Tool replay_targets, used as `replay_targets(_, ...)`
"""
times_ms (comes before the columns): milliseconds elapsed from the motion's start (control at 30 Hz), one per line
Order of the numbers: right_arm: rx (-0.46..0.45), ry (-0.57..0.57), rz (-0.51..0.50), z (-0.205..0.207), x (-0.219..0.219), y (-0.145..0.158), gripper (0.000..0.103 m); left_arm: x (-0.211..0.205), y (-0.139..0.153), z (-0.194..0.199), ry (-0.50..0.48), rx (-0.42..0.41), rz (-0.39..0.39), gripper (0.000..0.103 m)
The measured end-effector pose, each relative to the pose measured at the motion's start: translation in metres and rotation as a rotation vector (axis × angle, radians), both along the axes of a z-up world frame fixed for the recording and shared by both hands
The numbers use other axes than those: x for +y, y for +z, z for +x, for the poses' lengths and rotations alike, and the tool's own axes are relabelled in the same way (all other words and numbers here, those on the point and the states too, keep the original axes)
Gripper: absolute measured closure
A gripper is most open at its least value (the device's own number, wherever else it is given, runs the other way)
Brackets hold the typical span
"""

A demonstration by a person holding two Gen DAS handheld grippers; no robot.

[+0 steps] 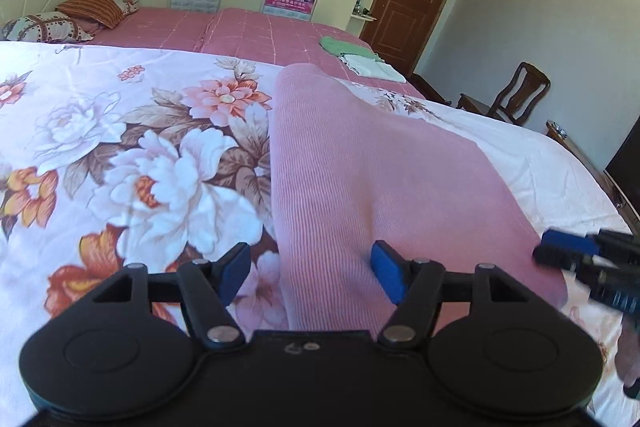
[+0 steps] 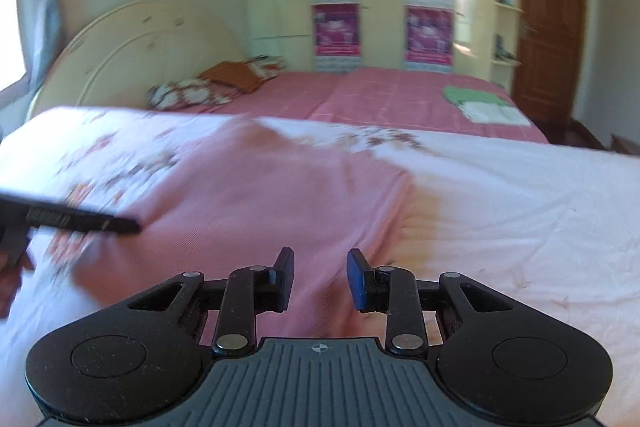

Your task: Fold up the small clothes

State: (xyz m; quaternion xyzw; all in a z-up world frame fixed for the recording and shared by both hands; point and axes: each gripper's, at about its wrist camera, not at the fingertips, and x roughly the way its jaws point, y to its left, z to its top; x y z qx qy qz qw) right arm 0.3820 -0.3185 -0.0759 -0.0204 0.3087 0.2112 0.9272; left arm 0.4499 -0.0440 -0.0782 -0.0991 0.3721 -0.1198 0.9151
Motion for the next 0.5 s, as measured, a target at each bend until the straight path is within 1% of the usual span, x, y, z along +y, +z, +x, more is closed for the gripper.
replay_targets(67,-0.010,0.061,-0.067,-0.013,0.013,-0.012,0.073,0.000,0.002,-0.010,-0.006,0.001,0.008,0.036)
replay_targets(133,0.022,0.068,-0.167,-0.018,0.021,-0.030,0.073,-0.004,-0.004,-0.020,-0.031,0.031,0.042,0.035)
replay_targets(167,0.031,0.065,-0.190,-0.017,0.022,-0.037,0.073,-0.006,-0.011,-0.026,-0.044,0.049,0.077,0.034)
replay_targets(233,0.020,0.062,-0.193,-0.019,0.023,-0.043,0.073,-0.008,-0.018,-0.040,-0.064,0.014,0.116,0.033)
replay_targets(267,0.023,0.060,-0.197,-0.017,0.025,-0.044,0.073,-0.007,-0.016,-0.042,-0.066,0.016,0.119,0.033)
replay_targets(300,0.028,0.060,-0.198,-0.015,0.026,-0.044,0.073,-0.004,-0.012,-0.041,-0.060,0.021,0.111,0.033)
replay_targets(333,0.038,0.057,-0.188,-0.014,0.025,-0.043,0.073,-0.001,-0.006,-0.040,-0.049,0.009,0.098,0.033)
replay_targets(400,0.049,0.026,-0.112,-0.008,0.015,-0.033,0.073,0.004,0.008,-0.035,-0.034,-0.044,0.092,0.034)
replay_targets(433,0.048,0.004,-0.061,-0.009,0.006,-0.024,0.073,0.005,0.015,-0.029,-0.026,-0.068,0.100,0.032)
replay_targets(500,0.044,-0.043,-0.024,0.004,-0.003,-0.012,0.073,0.004,0.028,-0.009,-0.026,-0.101,0.109,0.030)
